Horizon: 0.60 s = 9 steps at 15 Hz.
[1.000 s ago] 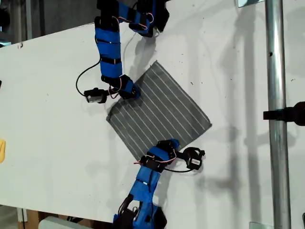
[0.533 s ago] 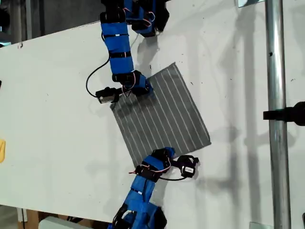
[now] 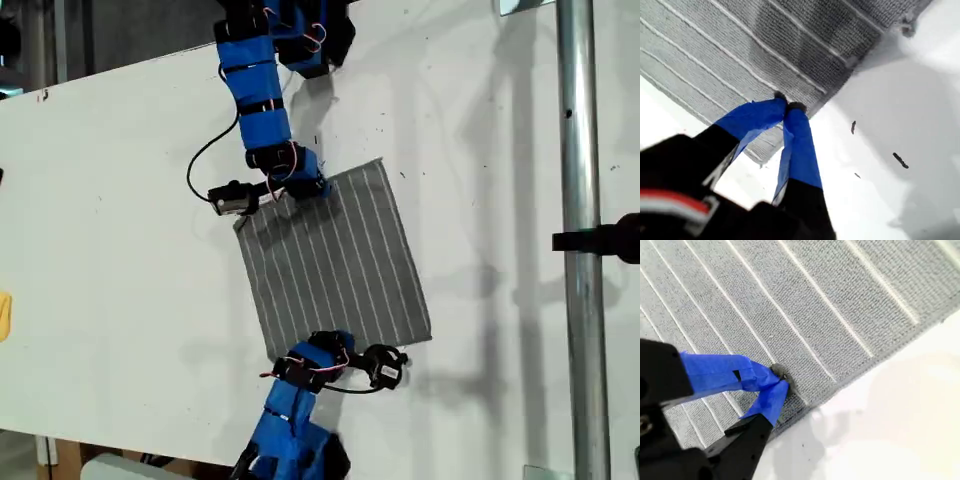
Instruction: Grasp corners of a towel and fold twice.
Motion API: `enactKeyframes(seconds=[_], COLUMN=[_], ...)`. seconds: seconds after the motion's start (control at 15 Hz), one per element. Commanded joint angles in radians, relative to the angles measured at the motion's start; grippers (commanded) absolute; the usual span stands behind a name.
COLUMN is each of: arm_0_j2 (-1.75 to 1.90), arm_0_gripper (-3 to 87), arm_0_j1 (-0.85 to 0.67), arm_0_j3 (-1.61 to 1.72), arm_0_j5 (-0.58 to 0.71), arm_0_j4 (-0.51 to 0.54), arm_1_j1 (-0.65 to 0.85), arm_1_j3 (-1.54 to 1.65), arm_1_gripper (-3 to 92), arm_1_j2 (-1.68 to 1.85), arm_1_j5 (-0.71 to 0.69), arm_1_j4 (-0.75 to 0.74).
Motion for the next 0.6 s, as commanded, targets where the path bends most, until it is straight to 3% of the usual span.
enactKeyframes(seconds=[0.0,0.27,0.53], arm_0_j2=[0.158,0.267,0.227], arm_0_gripper=[-1.6,-1.6,-1.6], arm_0_j1=[0.028,0.020,0.005], arm_0_j3=[-0.127,-0.302,-0.678], arm_0_j5=[0.043,0.175,0.235], arm_0_j4=[0.120,0.213,0.532], arm_1_j1=[0.055,0.126,0.123], arm_1_j3=[-0.043,-0.127,-0.443], arm_1_gripper=[-0.3,-0.3,-0.3], arm_1_j2=[0.161,0.298,0.308], arm_1_j5=[-0.044,-0.126,-0.181], arm_1_j4=[0.080,0.210,0.474])
